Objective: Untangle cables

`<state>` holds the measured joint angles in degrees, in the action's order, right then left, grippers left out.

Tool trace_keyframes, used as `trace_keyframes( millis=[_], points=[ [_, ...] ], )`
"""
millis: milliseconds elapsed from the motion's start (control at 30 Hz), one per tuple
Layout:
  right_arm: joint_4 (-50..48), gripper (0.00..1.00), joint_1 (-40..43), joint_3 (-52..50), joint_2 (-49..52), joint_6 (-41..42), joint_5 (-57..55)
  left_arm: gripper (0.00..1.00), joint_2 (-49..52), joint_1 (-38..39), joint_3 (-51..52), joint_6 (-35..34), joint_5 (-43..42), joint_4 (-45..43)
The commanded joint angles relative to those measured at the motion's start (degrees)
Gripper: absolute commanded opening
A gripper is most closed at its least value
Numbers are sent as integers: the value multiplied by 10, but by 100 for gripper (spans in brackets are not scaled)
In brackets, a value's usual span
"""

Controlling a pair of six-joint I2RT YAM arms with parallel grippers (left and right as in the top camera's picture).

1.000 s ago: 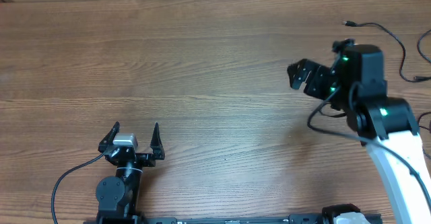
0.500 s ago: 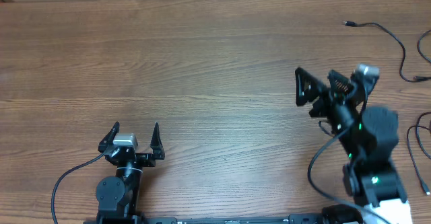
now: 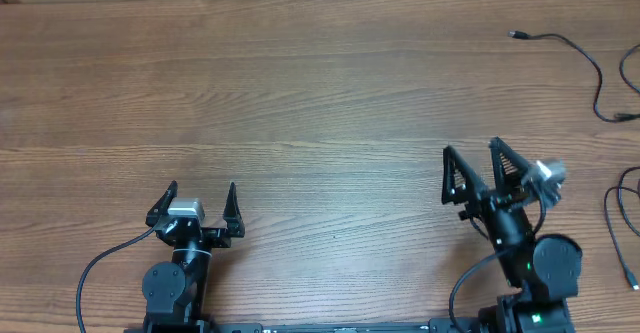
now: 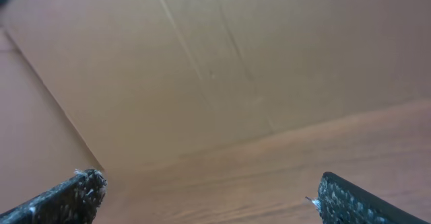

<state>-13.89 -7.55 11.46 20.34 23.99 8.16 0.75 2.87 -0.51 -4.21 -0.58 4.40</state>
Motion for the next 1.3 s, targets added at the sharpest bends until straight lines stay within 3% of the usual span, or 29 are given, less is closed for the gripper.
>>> trace_keyframes(
  millis=[0,267,667,833,900,1067,1267],
  points=[
    [-19,100,-2,-34,-45,0,-2,100,-5,-3,2,10,8,0],
    [-25,100,-2,-108,-120,0,-1,100,-5,-3,2,10,8,0],
    [104,100,-2,-110,-202,-20,-12,100,-5,-3,2,10,8,0],
    [150,100,-2,-110,-202,-78,-9,100,-5,-3,2,10,8,0],
    [183,100,-2,-110,-202,-140,3,100,-5,-3,2,10,8,0],
    [180,100,-2,-110,-202,-240,10,100,-5,-3,2,10,8,0],
    [181,100,-2,-110,-202,-290,9,100,-5,-3,2,10,8,0]
  ],
)
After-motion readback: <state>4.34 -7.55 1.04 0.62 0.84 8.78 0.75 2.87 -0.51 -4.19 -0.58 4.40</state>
